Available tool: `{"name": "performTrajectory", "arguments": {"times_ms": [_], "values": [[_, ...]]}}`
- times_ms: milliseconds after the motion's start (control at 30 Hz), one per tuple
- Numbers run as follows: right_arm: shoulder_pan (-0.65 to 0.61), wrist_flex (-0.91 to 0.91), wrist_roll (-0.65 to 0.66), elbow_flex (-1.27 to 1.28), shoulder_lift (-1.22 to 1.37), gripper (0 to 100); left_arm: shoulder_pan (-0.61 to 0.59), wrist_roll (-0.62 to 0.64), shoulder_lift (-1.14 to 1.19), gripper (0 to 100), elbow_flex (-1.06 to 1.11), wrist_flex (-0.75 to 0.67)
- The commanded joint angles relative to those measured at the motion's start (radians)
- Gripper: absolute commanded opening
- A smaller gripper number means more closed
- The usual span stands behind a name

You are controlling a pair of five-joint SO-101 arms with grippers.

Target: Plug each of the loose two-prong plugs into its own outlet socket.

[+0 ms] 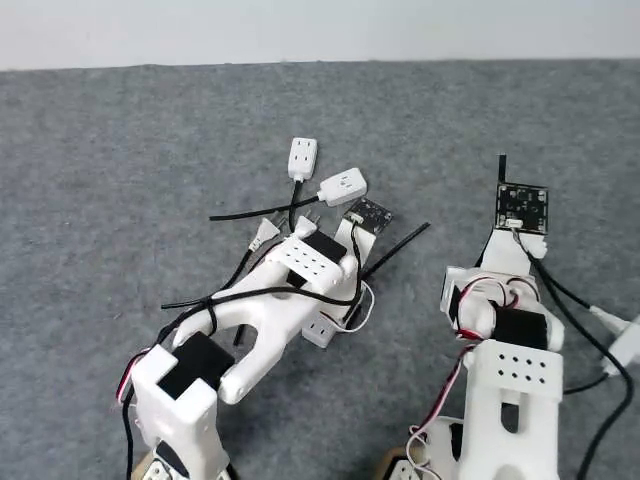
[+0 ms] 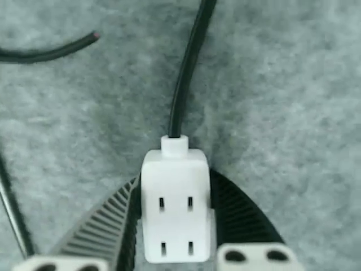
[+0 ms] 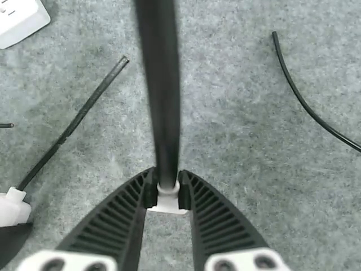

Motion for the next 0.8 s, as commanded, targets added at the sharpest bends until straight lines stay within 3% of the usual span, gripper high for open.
{"name": "performTrajectory", "arguments": {"times_ms": [0, 100, 233, 500, 767], "values": [[0.008, -0.016, 0.011, -0.006, -0.025, 0.8, 0.014, 0.203, -0.005, 1, -0.008, 0.035], [0.008, -0.018, 0.011, -0.006, -0.025, 0.8, -0.041, 0.347, 0.003, 1, -0.061, 0.012], [0.007, -0.018, 0.012, -0.006, -0.025, 0.8, -0.196, 0.542, 0.005, 1, -0.087, -0.129], [0.004, -0.024, 0.014, -0.002, -0.025, 0.8, -0.032, 0.543, 0.005, 3, -0.09, -0.181], [0.002, -0.027, 0.014, 0.003, -0.025, 0.8, 0.005, 0.586, 0.005, 33, -0.085, -0.146]]}}
